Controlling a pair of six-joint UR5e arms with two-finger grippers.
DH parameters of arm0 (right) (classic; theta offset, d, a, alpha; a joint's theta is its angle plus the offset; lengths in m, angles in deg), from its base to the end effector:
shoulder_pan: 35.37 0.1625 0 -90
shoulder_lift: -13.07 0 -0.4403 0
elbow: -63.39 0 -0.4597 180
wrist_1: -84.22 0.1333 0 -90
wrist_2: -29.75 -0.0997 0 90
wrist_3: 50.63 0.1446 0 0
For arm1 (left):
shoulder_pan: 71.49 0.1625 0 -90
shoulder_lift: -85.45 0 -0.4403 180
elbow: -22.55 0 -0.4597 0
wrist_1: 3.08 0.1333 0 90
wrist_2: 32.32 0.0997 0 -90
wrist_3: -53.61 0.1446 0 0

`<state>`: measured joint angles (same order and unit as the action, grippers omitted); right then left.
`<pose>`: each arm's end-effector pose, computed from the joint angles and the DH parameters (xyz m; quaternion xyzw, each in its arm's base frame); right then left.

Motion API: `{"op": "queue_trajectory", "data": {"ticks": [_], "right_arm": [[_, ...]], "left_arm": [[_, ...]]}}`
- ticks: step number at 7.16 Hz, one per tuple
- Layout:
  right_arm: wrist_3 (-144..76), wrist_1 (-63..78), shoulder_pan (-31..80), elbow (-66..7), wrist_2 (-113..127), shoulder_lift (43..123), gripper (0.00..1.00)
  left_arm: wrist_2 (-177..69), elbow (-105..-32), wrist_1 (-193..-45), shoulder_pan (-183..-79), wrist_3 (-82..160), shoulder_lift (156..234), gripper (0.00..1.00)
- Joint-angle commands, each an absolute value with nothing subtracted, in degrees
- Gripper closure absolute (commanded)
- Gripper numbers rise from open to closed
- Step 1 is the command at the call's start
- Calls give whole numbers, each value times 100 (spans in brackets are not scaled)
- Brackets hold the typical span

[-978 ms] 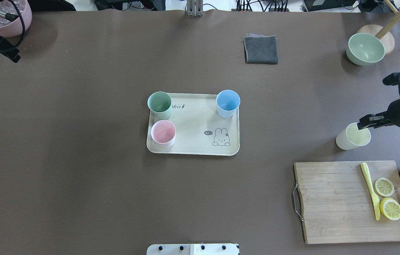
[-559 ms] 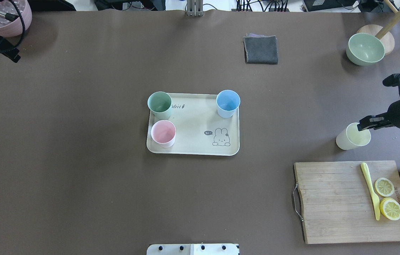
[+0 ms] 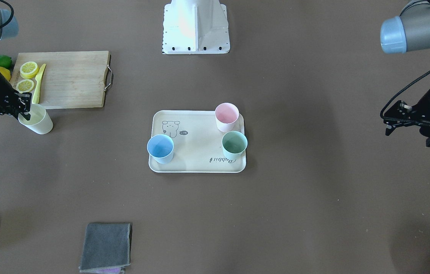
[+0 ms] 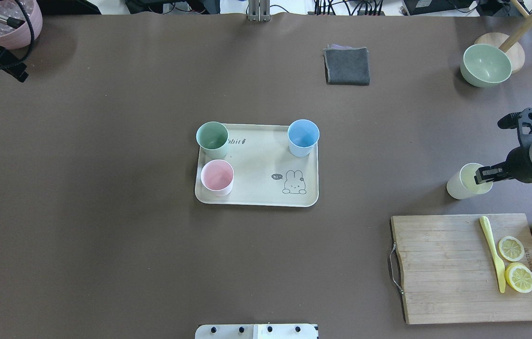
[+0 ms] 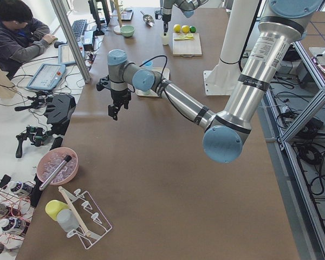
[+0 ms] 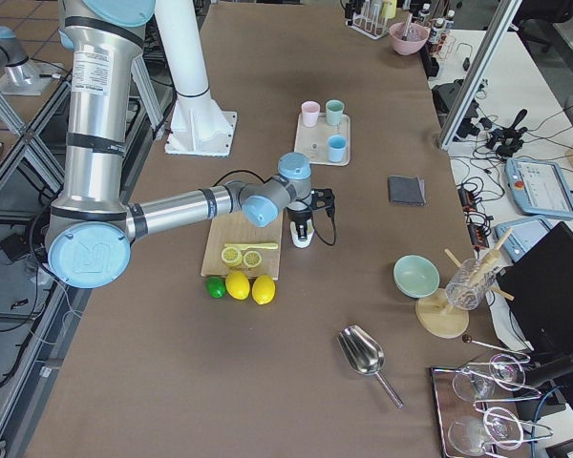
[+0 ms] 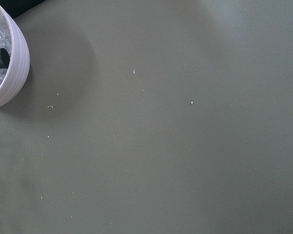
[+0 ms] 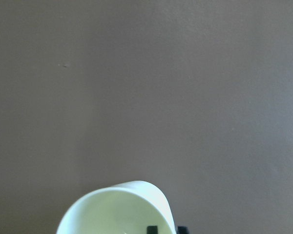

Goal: Place all cups on tray

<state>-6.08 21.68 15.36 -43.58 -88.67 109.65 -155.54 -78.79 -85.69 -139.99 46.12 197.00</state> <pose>-0.3036 -0.4732 0.5562 0.0789 -0.3828 -0.0373 0.9197 0.2025 -0.6616 0.3887 0.1350 0.3229 0.1766 0.9200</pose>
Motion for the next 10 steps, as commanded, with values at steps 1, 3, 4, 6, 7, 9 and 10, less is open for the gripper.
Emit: {"op": "queue_trajectory", "data": {"ticks": [1,3,4,6,7,9,10], "right_arm": [[-249,1659,1525,-4419,-9029,10224,100],[855,535,1062,-4550,-8935,8942,100],[1505,86,607,-4542,-8603,8292,100],[2309,-558,-291,-4455,-7846,7410,100],[2346,-569,-520,-4454,-7687,7372,100],[2346,-534,-567,-4218,-7624,7135,100],[2338,-525,-497,-4165,-7581,7073,100]], "left_arm": [[-15563,-7862,-8569,-13996,4605,19707,2],[-15563,-7844,-8569,-13996,4605,19698,2],[-15554,-7844,-8569,-13996,4605,19698,2],[-15563,-7800,-8569,-13987,4605,19707,2],[-15563,-7800,-8578,-13996,4579,19707,2],[-15554,-7800,-8578,-13996,4578,19707,2],[-15563,-7800,-8578,-13996,4578,19707,2]]}}
